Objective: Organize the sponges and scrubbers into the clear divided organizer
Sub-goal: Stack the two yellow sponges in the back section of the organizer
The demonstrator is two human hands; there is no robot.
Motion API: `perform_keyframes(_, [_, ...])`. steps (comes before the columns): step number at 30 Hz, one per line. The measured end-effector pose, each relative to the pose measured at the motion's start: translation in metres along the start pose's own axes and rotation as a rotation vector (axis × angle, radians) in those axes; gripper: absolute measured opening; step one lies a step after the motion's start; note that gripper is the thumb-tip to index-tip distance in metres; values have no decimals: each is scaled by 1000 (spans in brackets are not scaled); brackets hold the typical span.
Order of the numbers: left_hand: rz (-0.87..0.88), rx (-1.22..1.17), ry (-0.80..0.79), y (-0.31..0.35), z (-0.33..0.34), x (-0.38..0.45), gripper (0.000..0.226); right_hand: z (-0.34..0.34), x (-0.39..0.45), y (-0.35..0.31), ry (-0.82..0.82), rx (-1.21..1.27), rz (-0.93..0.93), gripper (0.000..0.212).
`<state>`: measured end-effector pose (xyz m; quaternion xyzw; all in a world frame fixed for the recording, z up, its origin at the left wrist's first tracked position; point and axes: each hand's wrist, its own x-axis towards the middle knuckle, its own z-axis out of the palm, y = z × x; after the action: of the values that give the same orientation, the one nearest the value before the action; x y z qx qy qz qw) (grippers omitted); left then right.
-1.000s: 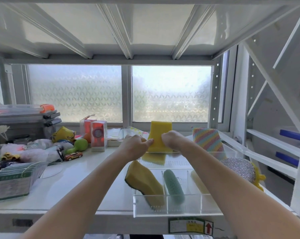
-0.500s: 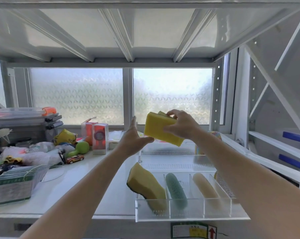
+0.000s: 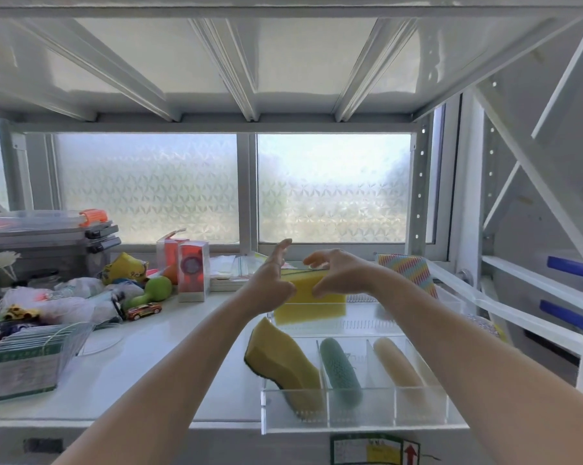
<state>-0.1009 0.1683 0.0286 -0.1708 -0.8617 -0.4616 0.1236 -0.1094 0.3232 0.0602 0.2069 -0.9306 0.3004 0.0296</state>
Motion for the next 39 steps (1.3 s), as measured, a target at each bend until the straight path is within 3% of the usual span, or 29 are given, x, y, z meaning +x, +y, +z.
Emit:
perform_keyframes(7, [-76,60,-31,-6,-2,4,85,-16,-7,12,-1,221,93,73])
perform_keyframes(11, [-151,90,-69,-11,-1,4,80,-17,-10,14,-63,131,203,62])
perform_keyframes(18, [-171,100,-95,-6,2,9,77,-3,-6,5,-52,52,255,65])
perform_keyframes(24, [-133,126,-96,-14,-4,6,60,-1,-5,10,-17,-8,236,35])
perform_keyframes(30, [-113,148,-73,-10,-3,7,64,2,-5,6,51,-65,219,15])
perform_keyframes(36, [-103,227,-88,-13,1,10,54,4,-9,8,26,-53,185,42])
perform_keyframes(39, [-108,244,-108,-10,-2,6,68,2,-10,8,12,-46,165,44])
